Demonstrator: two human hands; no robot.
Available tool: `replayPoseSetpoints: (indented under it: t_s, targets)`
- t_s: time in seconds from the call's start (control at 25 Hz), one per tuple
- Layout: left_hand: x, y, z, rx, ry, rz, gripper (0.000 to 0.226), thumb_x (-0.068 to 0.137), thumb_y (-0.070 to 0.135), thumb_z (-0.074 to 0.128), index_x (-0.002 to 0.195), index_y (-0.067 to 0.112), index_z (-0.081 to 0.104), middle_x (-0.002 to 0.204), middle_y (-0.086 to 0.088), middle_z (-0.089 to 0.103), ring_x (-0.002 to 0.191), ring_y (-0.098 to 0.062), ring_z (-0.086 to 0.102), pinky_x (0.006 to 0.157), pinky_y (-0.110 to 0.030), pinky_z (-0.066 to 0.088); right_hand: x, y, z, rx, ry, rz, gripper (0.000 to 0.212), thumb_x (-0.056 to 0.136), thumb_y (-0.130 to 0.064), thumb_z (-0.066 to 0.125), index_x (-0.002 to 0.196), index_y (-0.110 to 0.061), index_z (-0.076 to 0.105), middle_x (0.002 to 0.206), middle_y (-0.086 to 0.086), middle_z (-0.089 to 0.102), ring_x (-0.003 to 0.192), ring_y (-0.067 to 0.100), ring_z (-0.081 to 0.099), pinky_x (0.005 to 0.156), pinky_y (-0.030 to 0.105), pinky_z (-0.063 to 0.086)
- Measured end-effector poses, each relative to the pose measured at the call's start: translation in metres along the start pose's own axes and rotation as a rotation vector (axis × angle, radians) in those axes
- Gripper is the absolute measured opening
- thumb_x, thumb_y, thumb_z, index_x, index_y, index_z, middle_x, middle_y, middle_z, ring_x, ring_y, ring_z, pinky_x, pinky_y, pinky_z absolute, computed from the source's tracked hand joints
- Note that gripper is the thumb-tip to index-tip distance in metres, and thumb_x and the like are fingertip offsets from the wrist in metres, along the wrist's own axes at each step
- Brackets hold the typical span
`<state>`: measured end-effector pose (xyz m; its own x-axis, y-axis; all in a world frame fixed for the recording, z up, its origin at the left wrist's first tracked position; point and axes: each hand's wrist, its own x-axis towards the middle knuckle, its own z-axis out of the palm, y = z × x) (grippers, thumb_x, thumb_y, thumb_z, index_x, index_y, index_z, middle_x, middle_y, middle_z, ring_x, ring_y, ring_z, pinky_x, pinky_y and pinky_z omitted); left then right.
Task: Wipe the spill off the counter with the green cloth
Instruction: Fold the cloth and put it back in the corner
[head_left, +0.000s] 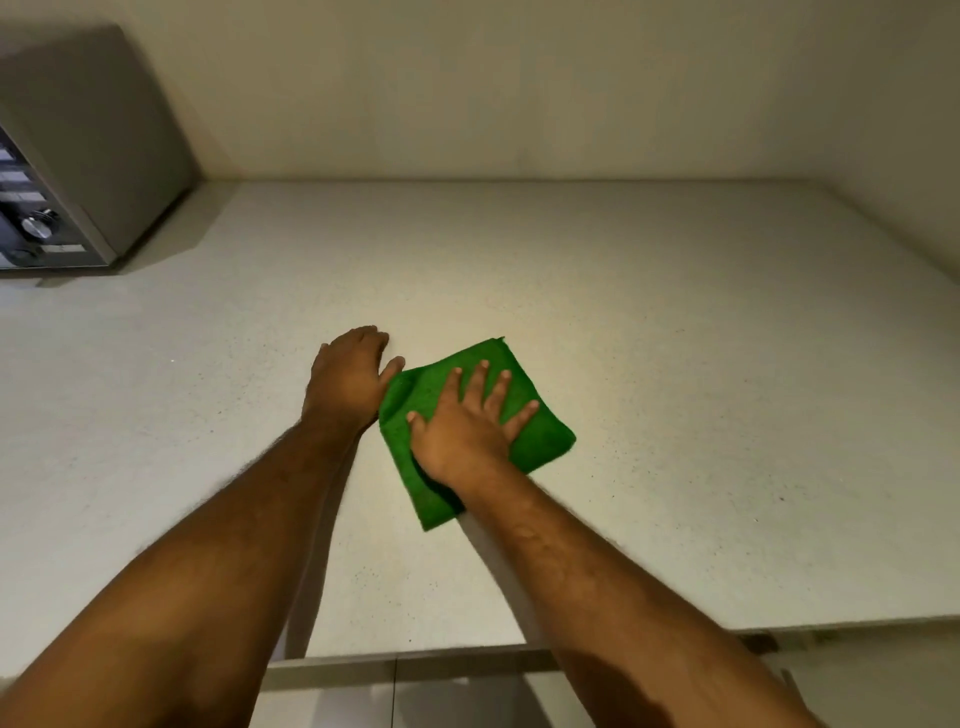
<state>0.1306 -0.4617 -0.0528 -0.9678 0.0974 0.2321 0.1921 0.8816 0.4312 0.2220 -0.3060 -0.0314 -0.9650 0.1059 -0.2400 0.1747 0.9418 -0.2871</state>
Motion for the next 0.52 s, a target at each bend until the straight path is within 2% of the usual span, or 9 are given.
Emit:
replayPoseSetpoints:
  t_s: [0.08,0.16,0.2,0.28,0.4,0.52]
  targets:
    - [-0.007,0.002,-0.006,-0.253,0.072,-0.062,0.032,0.102,0.033,0.061,0.125,0.014,0.074,0.125,-0.006,0.075,0.117,-0.029,0.069,0.105,-0.047,0.052,0.012,0.005,-0.019,0.044,-0.042,-0.015,0.081,0.107,-0.052,0.043,0.172,-0.018,0.007,0.18,0.014,-0.01,0.165,0.04,-0.012,0.12,0.08,-0.012]
    - [-0.017,0.011,-0.011,-0.46,0.076,-0.136,0.03,0.099,0.038,0.058,0.107,0.02,0.08,0.107,0.001,0.078,0.102,-0.019,0.072,0.098,-0.047,0.056,0.022,0.027,-0.039,0.001,0.044,-0.069,0.06,0.104,-0.038,0.054,0.161,-0.024,0.041,0.175,0.011,0.025,0.158,0.037,0.023,0.12,0.072,0.017]
    - [-0.021,0.015,-0.012,-0.474,0.063,-0.132,0.033,0.097,0.046,0.056,0.098,0.023,0.08,0.099,0.005,0.078,0.096,-0.015,0.072,0.095,-0.047,0.057,0.026,0.04,-0.045,-0.035,0.134,-0.105,0.046,0.102,-0.035,0.058,0.147,-0.026,0.056,0.163,0.007,0.044,0.146,0.034,0.038,0.112,0.063,0.028]
    - [-0.028,0.025,-0.014,-0.405,-0.001,-0.084,0.039,0.093,0.06,0.059,0.088,0.026,0.078,0.089,0.009,0.074,0.087,-0.013,0.07,0.085,-0.046,0.058,0.03,0.065,-0.052,-0.075,0.251,-0.136,0.035,0.101,-0.044,0.062,0.132,-0.027,0.065,0.141,0.0,0.058,0.13,0.03,0.048,0.099,0.052,0.033]
    - [-0.026,0.037,-0.021,-0.135,-0.18,0.014,0.042,0.077,0.068,0.069,0.099,0.033,0.077,0.101,0.012,0.069,0.098,-0.017,0.067,0.088,-0.043,0.055,0.039,0.084,-0.057,-0.068,0.253,-0.111,0.046,0.097,-0.06,0.065,0.127,-0.026,0.068,0.13,0.003,0.06,0.124,0.029,0.052,0.095,0.05,0.035]
    - [-0.014,0.064,-0.021,0.026,-0.294,0.049,0.045,0.083,0.06,0.073,0.122,0.038,0.075,0.115,0.003,0.064,0.114,-0.024,0.062,0.101,-0.05,0.049,0.048,0.104,-0.065,0.001,0.258,-0.048,0.047,0.093,-0.062,0.07,0.121,-0.024,0.072,0.122,0.004,0.063,0.119,0.03,0.058,0.092,0.047,0.035]
